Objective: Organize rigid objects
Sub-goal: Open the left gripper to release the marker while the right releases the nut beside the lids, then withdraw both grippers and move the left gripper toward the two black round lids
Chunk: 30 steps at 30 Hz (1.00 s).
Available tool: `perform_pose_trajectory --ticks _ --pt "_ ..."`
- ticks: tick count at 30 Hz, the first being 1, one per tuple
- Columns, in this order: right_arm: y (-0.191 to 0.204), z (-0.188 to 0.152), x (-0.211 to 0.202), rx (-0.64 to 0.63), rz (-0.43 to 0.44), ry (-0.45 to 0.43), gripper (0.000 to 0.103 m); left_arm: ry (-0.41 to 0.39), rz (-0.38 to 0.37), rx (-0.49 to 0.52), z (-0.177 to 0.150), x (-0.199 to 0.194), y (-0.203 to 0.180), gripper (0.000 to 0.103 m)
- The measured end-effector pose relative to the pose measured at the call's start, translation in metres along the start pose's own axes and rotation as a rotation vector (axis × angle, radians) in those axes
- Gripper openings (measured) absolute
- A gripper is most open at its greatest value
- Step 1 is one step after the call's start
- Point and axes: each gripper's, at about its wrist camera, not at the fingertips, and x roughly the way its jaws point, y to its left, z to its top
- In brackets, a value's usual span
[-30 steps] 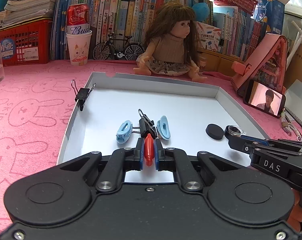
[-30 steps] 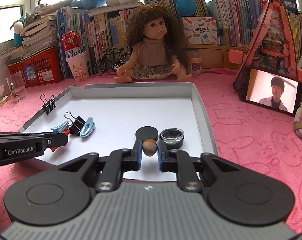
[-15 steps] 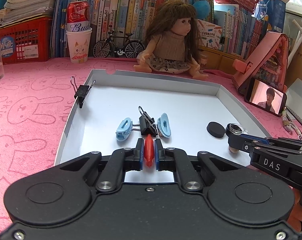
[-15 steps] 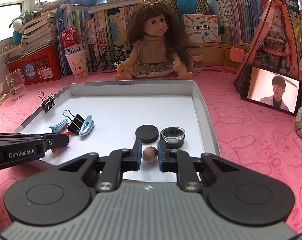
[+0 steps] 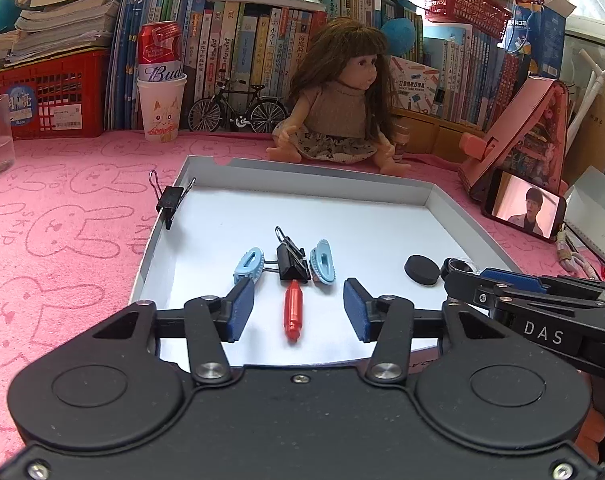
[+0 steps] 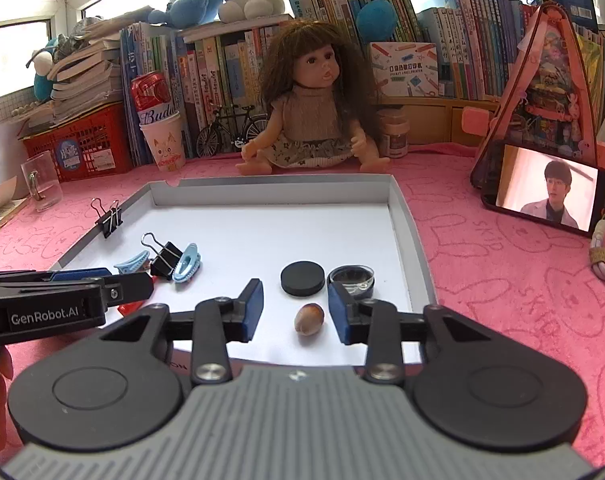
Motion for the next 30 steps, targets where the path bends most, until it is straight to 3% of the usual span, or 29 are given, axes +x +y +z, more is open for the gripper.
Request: perform_pose_trajectory --ticks 8,17,30 --pt "0.004 0.002 -0.015 -0.023 0.015 -0.035 0.072 -0.019 -0.037 0.016 0.001 -0.017 -0.004 0.057" --pt "0.005 0.004 -0.030 -0.039 0.015 -0.072 0.083 -0.035 -0.051 0.024 0.003 -0.029 -0.007 0.064" --pt "0.003 -0.003 -0.045 -0.045 0.021 -0.083 0.087 -0.042 -0.056 0.036 -0.004 -0.045 -0.008 0.070"
